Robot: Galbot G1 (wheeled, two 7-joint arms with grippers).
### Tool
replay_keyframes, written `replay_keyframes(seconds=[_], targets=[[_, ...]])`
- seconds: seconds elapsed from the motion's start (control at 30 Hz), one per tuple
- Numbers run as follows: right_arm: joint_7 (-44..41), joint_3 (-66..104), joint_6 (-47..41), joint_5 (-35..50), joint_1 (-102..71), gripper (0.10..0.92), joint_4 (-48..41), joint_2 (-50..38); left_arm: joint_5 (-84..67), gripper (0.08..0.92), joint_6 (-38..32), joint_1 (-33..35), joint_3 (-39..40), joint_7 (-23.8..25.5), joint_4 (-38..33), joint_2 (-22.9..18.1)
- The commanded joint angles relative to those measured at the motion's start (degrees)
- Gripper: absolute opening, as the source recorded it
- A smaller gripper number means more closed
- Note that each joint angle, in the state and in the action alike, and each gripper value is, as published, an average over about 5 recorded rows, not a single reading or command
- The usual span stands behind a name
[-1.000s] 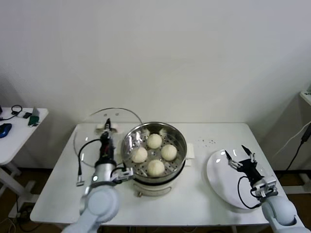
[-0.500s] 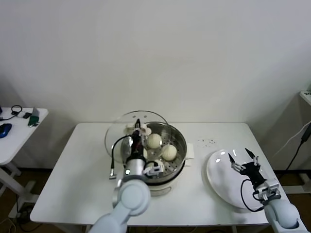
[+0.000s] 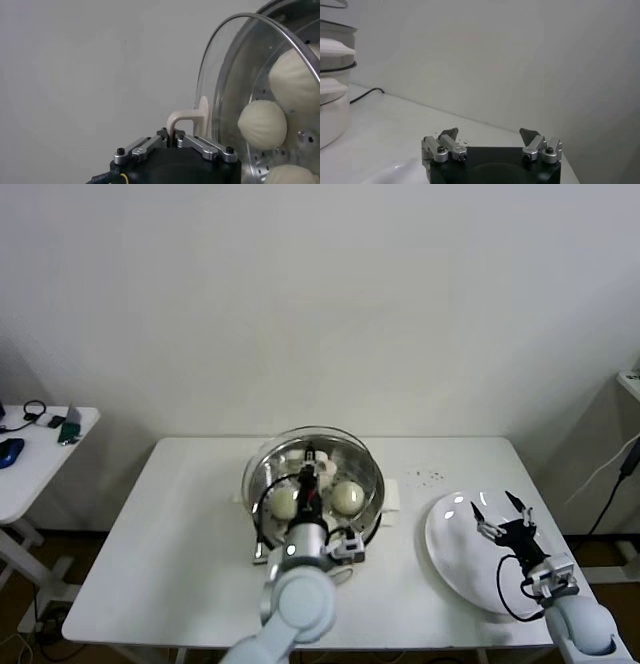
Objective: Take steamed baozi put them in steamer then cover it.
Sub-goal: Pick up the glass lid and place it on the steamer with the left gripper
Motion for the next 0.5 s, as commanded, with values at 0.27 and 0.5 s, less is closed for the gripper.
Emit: replay_keyframes(seconds=[0.27, 0.5], targets=[[-0.30, 0.01, 0.30, -0.48, 0.14, 0.823, -0.44, 0.10, 0.12, 0.153, 2.80, 0.11, 1.72, -0.61, 2.65, -0.37], [-0.43, 0.16, 0.58, -0.62, 0.24, 0.823, -1.02, 0.09, 0.70, 0.153, 2.80, 0.14, 1.78, -0.91, 3.30, -0.71]])
